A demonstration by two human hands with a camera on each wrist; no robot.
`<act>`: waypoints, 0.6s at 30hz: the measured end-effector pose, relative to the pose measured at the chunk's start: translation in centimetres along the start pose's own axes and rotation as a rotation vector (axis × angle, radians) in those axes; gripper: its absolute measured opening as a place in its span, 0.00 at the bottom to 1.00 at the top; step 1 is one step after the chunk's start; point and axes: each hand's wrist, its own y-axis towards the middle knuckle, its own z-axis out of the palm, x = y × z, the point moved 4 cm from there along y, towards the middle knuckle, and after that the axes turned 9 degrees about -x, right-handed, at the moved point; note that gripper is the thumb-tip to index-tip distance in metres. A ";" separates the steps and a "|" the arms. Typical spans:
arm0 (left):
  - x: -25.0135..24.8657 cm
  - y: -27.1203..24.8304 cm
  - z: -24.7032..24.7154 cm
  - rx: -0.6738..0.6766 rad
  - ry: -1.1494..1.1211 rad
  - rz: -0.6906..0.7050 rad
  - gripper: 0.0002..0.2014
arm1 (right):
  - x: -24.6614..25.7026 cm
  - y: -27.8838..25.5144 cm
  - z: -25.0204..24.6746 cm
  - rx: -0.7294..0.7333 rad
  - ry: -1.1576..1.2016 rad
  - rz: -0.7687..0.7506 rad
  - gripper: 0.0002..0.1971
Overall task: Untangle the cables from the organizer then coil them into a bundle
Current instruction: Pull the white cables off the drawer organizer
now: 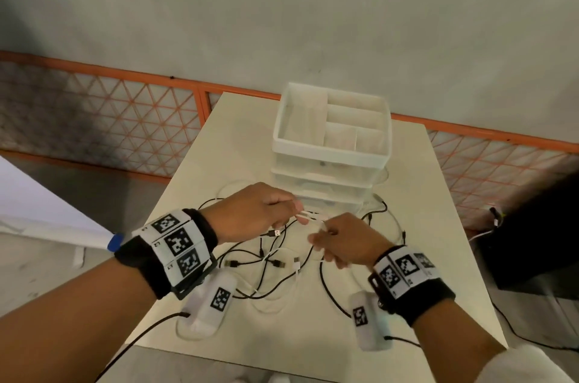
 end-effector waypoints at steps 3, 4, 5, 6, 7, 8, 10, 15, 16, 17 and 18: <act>2.3 -0.5 0.3 0.119 0.205 -0.074 0.18 | -3.6 0.9 -4.6 -0.304 -0.175 0.047 0.08; 3.2 -0.6 0.7 0.136 0.260 -0.107 0.18 | -4.1 0.9 -6.2 -0.499 -0.190 0.017 0.04; 4.2 -0.6 1.2 0.130 0.281 -0.150 0.16 | -4.1 0.6 -6.9 -0.649 -0.164 -0.037 0.04; 5.1 -0.5 1.5 0.090 0.294 -0.191 0.15 | -3.9 0.5 -6.8 -0.714 -0.149 -0.091 0.12; 5.9 -0.5 1.8 0.028 0.325 -0.224 0.15 | -3.9 0.9 -5.8 -0.680 -0.155 -0.132 0.21; 6.8 -0.6 2.1 -0.039 0.340 -0.270 0.15 | -4.3 1.3 -4.0 -0.577 -0.180 -0.131 0.30; 8.7 -0.8 2.7 -0.148 0.312 -0.362 0.14 | -5.3 1.4 0.3 -0.387 -0.205 -0.100 0.41; 10.6 -1.0 2.5 -0.314 0.003 -0.524 0.12 | -6.0 0.0 7.9 -0.174 -0.246 -0.159 0.21; 10.2 -0.8 2.3 -0.317 -0.064 -0.534 0.13 | -5.9 -0.3 9.2 -0.086 -0.227 -0.129 0.18; 9.5 -0.7 2.2 -0.314 -0.119 -0.535 0.13 | -6.0 -0.5 10.4 -0.013 -0.196 -0.085 0.17; 8.7 -0.6 2.2 -0.306 -0.150 -0.526 0.12 | -6.0 -0.5 11.3 0.026 -0.196 -0.057 0.17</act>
